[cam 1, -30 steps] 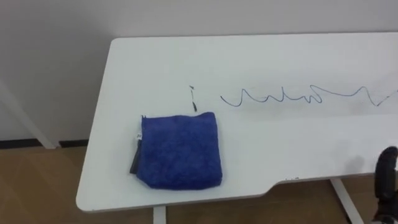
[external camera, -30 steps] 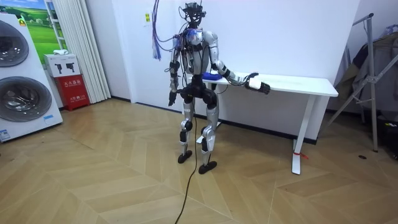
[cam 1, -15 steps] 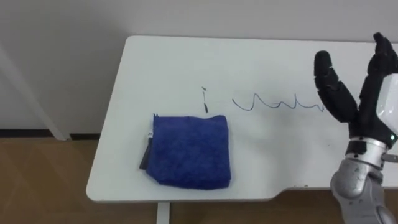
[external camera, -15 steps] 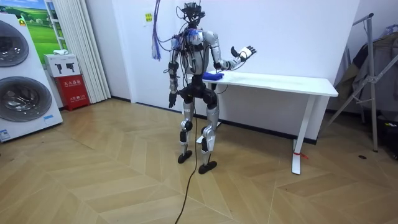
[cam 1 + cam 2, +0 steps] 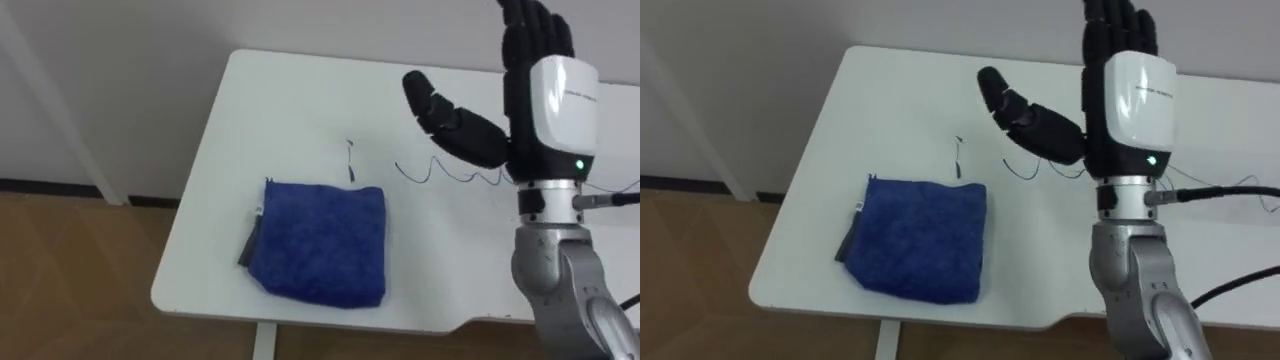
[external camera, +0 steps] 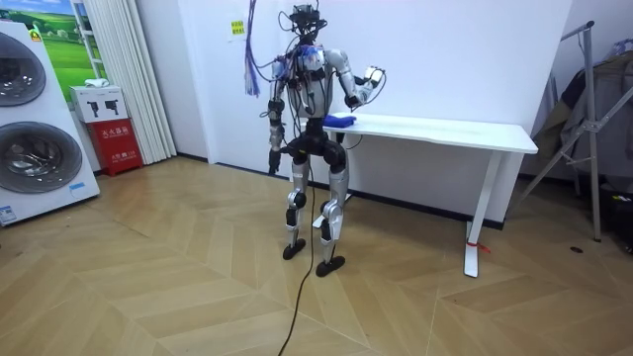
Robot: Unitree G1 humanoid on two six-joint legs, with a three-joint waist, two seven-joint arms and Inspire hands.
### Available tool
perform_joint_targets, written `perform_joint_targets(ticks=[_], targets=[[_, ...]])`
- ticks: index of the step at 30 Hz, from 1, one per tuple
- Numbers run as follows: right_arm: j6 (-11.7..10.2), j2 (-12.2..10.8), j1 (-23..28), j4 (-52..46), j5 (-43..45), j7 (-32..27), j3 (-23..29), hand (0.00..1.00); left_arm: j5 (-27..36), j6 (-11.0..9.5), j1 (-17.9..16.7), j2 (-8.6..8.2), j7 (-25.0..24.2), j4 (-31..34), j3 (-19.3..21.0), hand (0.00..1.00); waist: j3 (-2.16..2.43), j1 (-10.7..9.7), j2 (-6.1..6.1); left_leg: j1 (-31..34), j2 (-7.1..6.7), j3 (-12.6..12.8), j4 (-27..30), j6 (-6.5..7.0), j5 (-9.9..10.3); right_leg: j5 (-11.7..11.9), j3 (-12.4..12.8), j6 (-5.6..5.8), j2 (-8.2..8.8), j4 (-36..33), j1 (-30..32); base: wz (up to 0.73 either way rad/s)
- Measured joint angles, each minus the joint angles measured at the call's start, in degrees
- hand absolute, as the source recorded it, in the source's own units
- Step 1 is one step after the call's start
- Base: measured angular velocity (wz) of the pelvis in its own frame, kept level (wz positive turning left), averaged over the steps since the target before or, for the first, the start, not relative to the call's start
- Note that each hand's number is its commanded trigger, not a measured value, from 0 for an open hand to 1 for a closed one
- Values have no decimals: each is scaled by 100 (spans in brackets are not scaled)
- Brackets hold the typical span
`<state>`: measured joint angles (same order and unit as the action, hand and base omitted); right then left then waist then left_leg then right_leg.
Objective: Wipe table
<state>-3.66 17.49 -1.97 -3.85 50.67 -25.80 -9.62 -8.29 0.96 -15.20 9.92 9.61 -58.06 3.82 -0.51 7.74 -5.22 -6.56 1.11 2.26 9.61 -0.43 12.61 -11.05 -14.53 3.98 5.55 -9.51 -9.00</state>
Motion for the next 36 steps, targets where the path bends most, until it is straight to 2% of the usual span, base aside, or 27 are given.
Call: perform_joint_targets(ticks=[2,7,10,13,16,19,22,25,29,30,33,36], targets=[[9,81,-22,0,146,142,-269,0,-30,-7,107,37,-4,3,-68,0,0,91,-56,33,-1,4,-1,0,0,0,-15,0,0,-1,20,4],[1,77,-33,2,559,347,-683,0,-147,-7,196,49,-25,0,-69,0,15,235,-144,41,-7,-34,-8,0,0,0,-135,0,4,-1,1,6],[6,82,-34,-2,690,392,-818,0,-150,-7,202,56,-27,-6,-70,0,16,353,-145,90,-9,-61,-1,0,0,0,-170,0,6,0,28,5],[-4,80,-32,-2,787,556,-1018,0,-152,-5,195,55,-26,-58,-69,0,6,374,-115,174,-8,-87,8,-1,0,0,-283,0,10,2,84,4],[-18,73,-32,2,800,646,-1182,0,-286,-5,195,54,-25,-160,-69,0,-20,386,-65,198,-13,-103,13,-1,-1,0,-285,0,11,29,86,4],[-58,74,-30,5,798,667,-1213,0,-384,-5,193,43,-24,-177,-78,0,-19,384,-33,214,-29,-125,10,-2,-1,0,-289,0,16,96,86,2],[-64,87,-22,11,795,707,-1300,0,-381,-7,202,46,-15,-176,-191,0,3,357,-1,213,-34,-157,1,-2,-1,0,-294,0,16,96,78,5],[-99,84,42,130,881,714,-1435,0,-499,-14,242,34,-21,-70,-199,0,20,338,-20,217,-35,-187,-7,-2,-1,0,-283,0,15,99,82,4],[-193,93,386,364,1095,818,-1452,0,-696,-154,243,38,-25,77,-196,0,51,356,-64,191,-48,-263,-15,-2,-1,0,-281,0,21,99,57,6],[-197,92,431,376,1111,832,-1452,0,-714,-158,265,38,-25,87,-203,0,39,353,-46,189,-48,-265,-16,-2,-1,0,-281,0,21,100,44,5],[-248,94,582,596,1256,846,-1452,0,-720,-193,307,40,-25,122,-269,0,40,352,-54,121,-52,-297,-26,-1,-1,0,-288,0,23,101,-9,1],[-279,96,642,840,1258,864,-1445,0,-709,-323,345,38,-26,121,-300,0,37,351,-53,91,-53,-296,-46,-1,-1,0,-283,0,23,105,-37,0]])
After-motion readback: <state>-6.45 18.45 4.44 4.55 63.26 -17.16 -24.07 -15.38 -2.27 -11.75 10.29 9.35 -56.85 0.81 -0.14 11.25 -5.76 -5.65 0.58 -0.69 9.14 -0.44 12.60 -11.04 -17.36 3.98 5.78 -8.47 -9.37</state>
